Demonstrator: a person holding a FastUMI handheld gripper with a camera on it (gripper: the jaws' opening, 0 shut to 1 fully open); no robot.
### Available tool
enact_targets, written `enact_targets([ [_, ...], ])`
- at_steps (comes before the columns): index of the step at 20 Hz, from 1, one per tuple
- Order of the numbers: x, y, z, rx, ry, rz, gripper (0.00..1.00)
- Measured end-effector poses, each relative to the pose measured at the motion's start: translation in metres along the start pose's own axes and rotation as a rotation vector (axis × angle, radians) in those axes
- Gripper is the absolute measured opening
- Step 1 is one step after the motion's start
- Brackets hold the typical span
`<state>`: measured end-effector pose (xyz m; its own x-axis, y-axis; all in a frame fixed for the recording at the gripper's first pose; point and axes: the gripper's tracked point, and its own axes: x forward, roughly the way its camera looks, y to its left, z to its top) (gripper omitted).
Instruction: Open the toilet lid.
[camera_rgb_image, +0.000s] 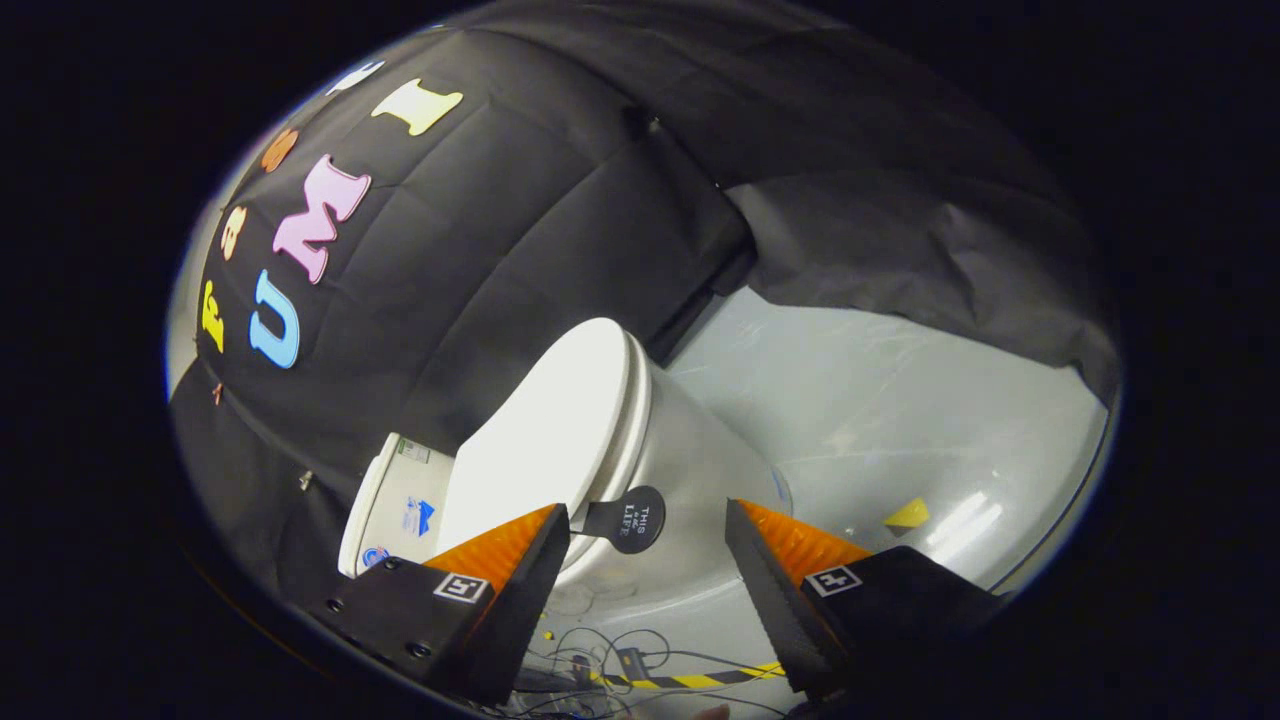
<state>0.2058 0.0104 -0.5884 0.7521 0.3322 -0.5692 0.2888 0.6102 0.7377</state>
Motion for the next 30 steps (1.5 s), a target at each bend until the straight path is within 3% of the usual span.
enact_targets([
  [2,0.008,-0.003,0.001,0.057,0.009,0.021,0.96],
  [5,0.022,-0.002,-0.008,0.142,0.068,0.05,0.68],
  [8,0.027,0.004,-0.013,0.2,0.098,0.086,0.25],
  [9,0.033,0.007,-0.006,0.206,0.087,0.081,0.17],
  [13,0.023,0.017,-0.004,0.185,0.104,0.068,0.11],
  [19,0.004,0.04,0.011,0.112,0.086,-0.006,0.12],
  [25,-0.019,0.098,0.033,-0.136,0.004,-0.053,0.11],
  [30,-0.042,0.152,0.044,-0.227,-0.061,-0.05,0.11],
])
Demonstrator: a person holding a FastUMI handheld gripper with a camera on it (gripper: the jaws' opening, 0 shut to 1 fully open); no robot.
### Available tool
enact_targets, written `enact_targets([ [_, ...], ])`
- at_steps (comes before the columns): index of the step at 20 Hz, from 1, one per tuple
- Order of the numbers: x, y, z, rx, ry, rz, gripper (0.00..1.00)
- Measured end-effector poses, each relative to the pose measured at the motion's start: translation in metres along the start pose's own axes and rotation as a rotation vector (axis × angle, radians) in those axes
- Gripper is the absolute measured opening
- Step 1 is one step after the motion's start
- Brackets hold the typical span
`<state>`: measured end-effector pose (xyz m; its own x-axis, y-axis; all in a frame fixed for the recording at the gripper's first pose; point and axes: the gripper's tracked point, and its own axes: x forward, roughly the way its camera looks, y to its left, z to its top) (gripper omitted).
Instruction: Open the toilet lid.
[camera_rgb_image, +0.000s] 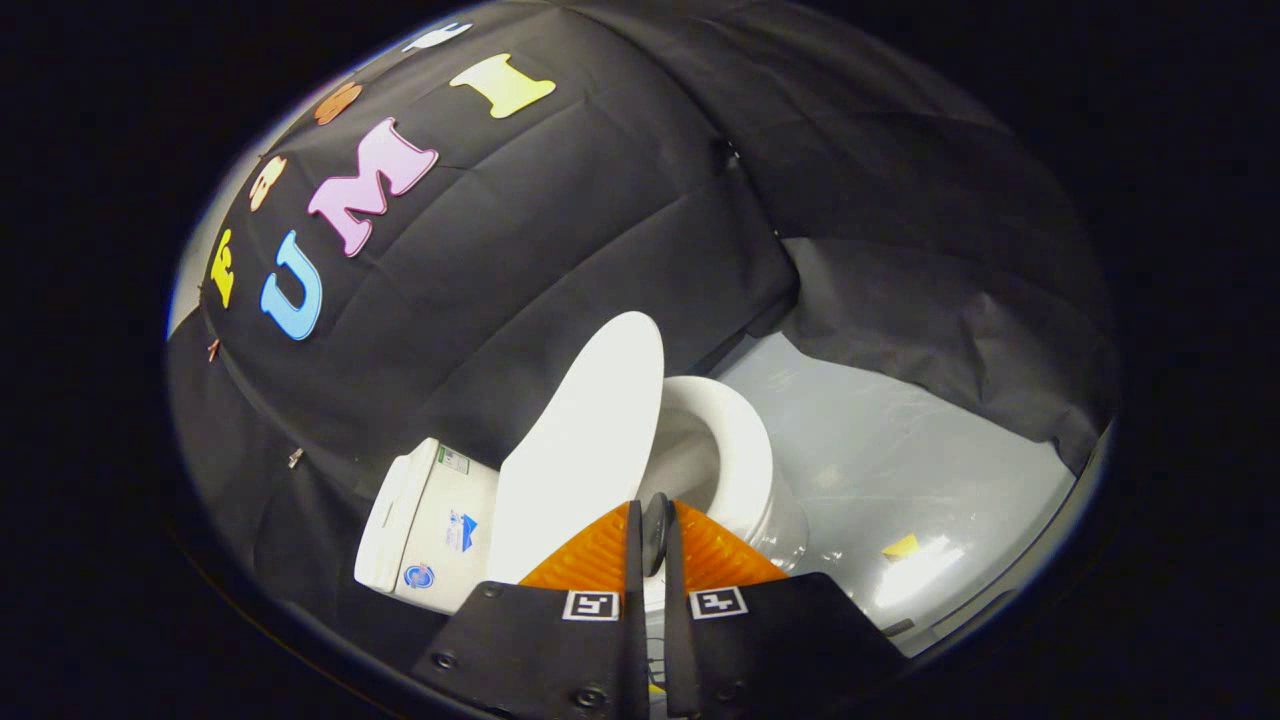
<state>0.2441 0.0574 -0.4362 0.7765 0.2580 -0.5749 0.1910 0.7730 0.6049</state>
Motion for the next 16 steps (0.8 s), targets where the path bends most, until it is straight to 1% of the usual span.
enact_targets([
  [4,-0.022,0.05,0.013,-0.071,-0.039,-0.005,0.12],
  [7,-0.042,0.106,0.022,-0.108,-0.083,0.038,0.11],
  [9,-0.05,0.14,0.02,-0.162,-0.113,0.055,0.11],
  [12,-0.06,0.182,0.018,-0.238,-0.154,0.06,0.11],
  [16,-0.074,0.227,0.008,-0.258,-0.177,0.086,0.12],
])
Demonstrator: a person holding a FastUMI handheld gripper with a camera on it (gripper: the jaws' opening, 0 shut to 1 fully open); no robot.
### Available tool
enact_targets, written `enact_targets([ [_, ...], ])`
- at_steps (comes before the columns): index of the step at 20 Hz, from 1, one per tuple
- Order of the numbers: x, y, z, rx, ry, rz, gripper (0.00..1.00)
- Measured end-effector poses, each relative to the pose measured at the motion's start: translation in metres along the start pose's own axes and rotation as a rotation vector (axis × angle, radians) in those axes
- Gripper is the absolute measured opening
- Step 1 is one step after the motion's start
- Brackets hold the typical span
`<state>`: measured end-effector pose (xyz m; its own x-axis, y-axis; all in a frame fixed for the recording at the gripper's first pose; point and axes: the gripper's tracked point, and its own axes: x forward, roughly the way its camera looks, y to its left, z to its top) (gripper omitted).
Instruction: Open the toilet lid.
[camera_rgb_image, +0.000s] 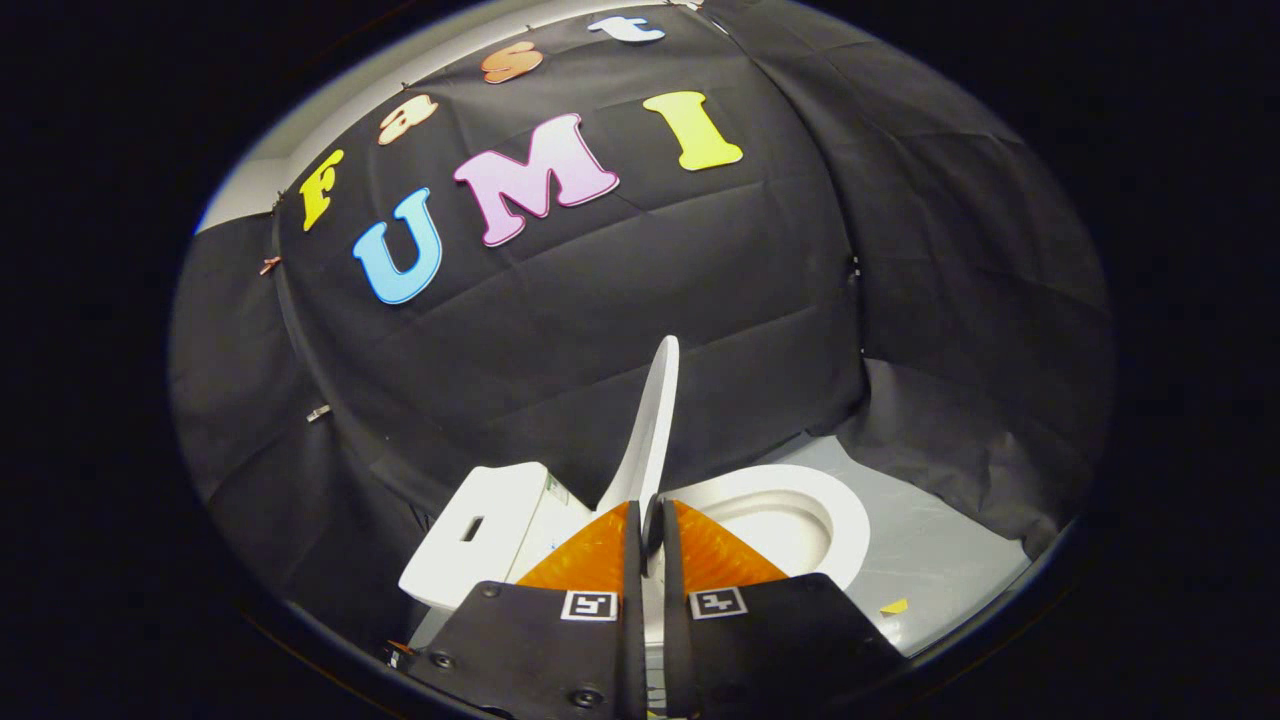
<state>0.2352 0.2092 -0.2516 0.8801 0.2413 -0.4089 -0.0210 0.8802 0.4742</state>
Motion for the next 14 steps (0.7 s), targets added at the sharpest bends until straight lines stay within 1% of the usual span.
enact_targets([
  [7,-0.003,0.076,-0.004,-0.074,-0.029,0.049,0.16],
  [11,-0.003,0.118,-0.01,-0.121,-0.045,0.082,0.17],
  [14,-0.002,0.146,-0.017,-0.129,-0.041,0.104,0.17],
])
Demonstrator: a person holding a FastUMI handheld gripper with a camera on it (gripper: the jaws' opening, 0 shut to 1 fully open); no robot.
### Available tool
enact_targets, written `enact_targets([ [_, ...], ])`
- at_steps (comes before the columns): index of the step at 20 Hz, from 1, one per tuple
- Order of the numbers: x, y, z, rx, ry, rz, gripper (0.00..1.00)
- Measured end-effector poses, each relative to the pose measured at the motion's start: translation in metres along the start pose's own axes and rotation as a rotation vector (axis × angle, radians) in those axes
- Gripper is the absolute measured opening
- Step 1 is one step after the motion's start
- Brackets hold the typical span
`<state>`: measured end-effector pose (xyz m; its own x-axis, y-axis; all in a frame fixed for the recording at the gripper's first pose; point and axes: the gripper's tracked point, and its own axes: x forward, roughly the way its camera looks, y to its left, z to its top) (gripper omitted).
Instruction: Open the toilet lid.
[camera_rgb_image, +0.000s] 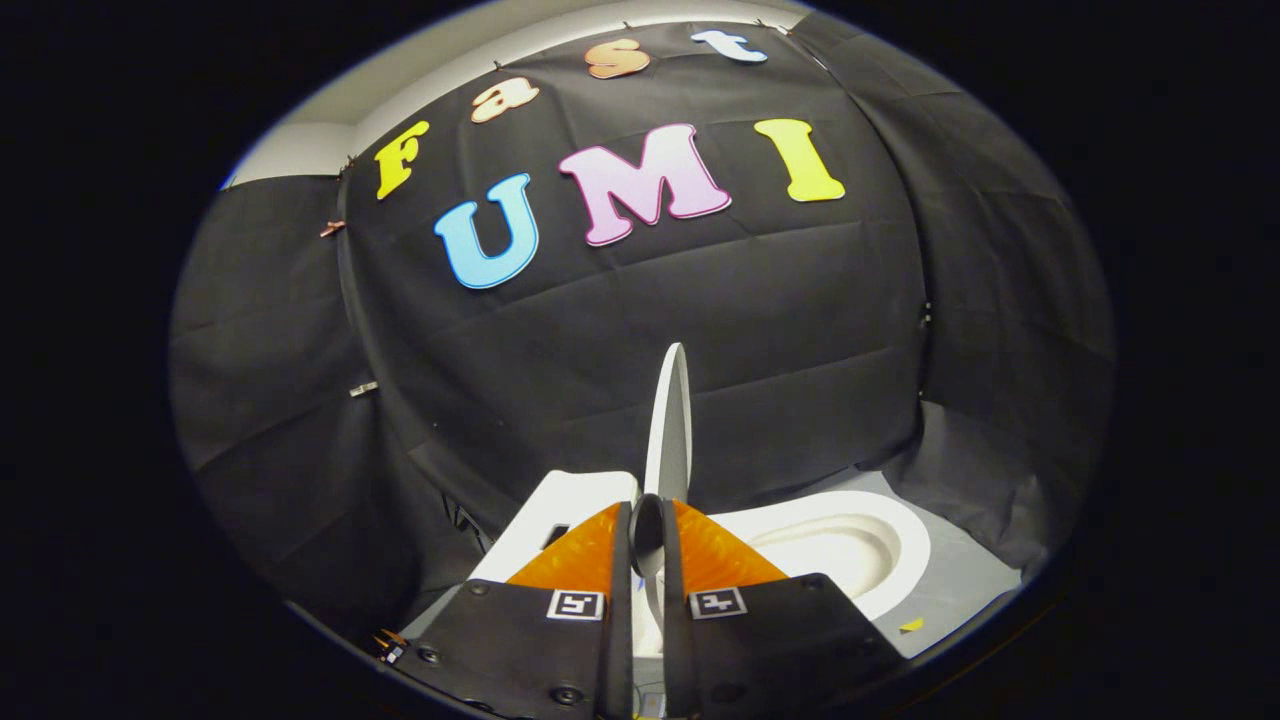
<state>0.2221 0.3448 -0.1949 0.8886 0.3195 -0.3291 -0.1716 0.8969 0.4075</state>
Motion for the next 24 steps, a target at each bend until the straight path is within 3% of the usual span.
enact_targets([
  [12,0.02,0.101,-0.031,-0.2,0.006,0.037,0.17],
  [24,0.039,0.164,-0.067,-0.422,0.015,-0.007,0.17],
])
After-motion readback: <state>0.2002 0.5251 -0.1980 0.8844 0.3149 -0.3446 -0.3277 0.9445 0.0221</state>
